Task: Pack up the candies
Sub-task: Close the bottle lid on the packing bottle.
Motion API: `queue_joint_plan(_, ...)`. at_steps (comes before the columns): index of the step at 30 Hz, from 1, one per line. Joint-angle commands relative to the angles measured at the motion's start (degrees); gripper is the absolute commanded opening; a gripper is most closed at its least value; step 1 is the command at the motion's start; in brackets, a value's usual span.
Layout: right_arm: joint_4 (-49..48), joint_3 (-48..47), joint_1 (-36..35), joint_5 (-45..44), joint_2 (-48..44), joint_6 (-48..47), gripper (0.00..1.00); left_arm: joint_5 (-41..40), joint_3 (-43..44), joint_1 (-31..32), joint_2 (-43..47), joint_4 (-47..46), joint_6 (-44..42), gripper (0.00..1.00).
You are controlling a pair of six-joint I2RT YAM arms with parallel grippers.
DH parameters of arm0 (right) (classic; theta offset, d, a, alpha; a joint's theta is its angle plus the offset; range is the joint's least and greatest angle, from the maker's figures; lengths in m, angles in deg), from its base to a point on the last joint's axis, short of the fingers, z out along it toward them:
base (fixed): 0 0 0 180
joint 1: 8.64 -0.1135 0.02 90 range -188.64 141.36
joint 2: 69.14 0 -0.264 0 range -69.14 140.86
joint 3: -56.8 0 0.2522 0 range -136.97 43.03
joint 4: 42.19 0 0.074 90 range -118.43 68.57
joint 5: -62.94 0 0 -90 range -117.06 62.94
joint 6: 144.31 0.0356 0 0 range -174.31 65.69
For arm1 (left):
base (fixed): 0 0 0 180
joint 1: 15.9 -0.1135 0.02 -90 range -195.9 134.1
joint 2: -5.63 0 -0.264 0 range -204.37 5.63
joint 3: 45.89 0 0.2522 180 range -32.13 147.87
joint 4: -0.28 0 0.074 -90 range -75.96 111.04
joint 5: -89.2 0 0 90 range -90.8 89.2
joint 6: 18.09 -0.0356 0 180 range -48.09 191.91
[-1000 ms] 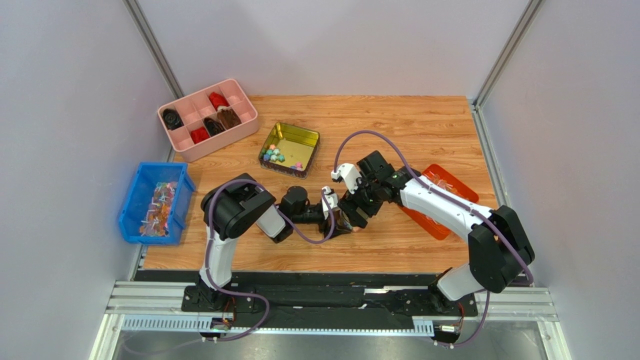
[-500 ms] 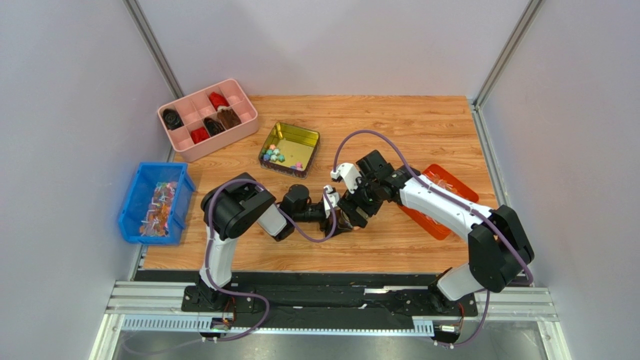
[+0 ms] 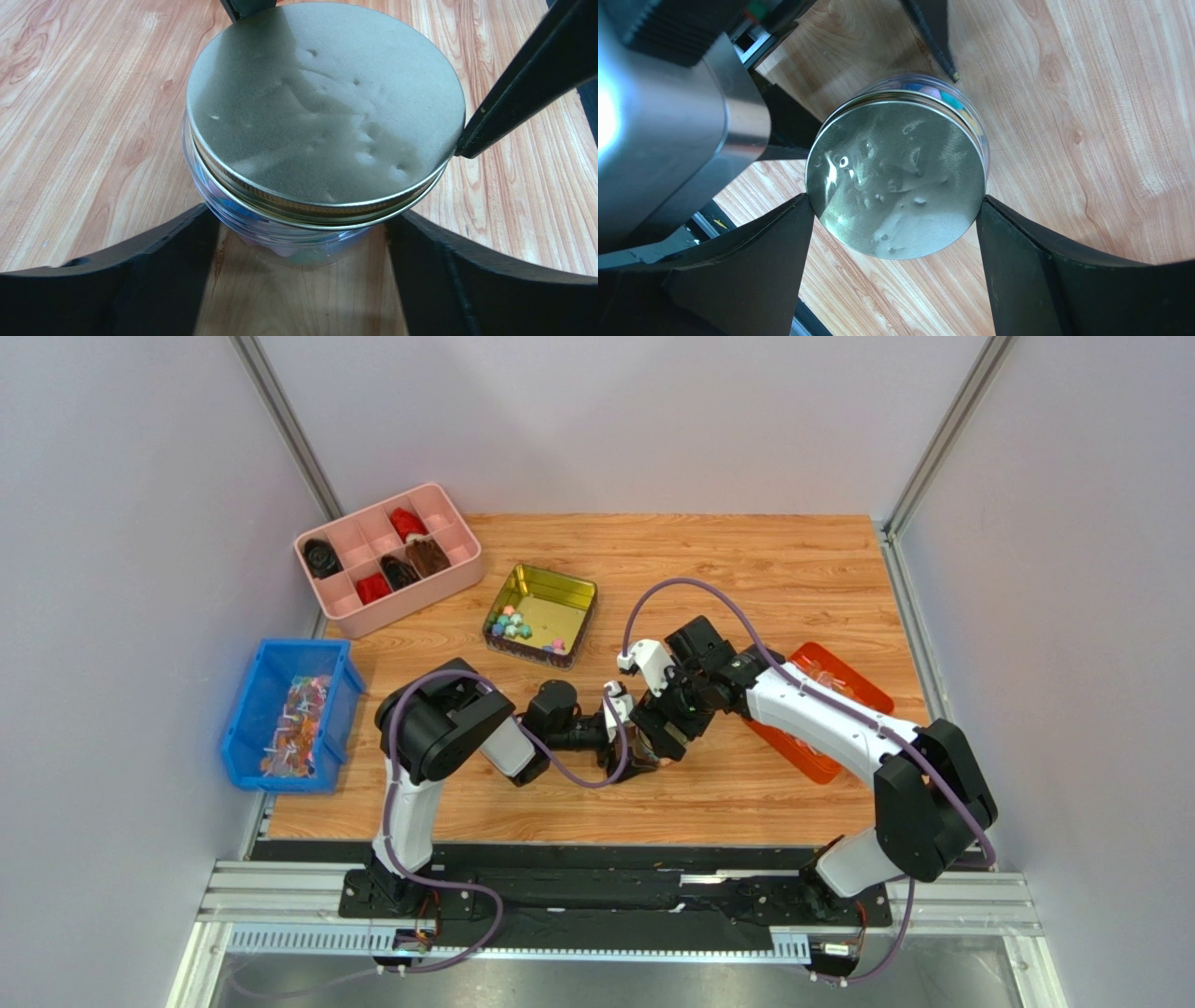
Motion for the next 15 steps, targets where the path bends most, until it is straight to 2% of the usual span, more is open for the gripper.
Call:
queue_joint_plan(1, -3.84, -0.24, -0.67, -2.31, 0.11, 1.62, 0.69, 0.71, 1.21, 0.83, -0.08, -3.3, 0.5, 0.99)
queue_joint_plan(15, -4.11, -0.33, 0.21, -1.96, -1.03, 1.89, 0.69, 1.75, -1.33, -1.19, 1.85, -4.88, 3.22, 0.99)
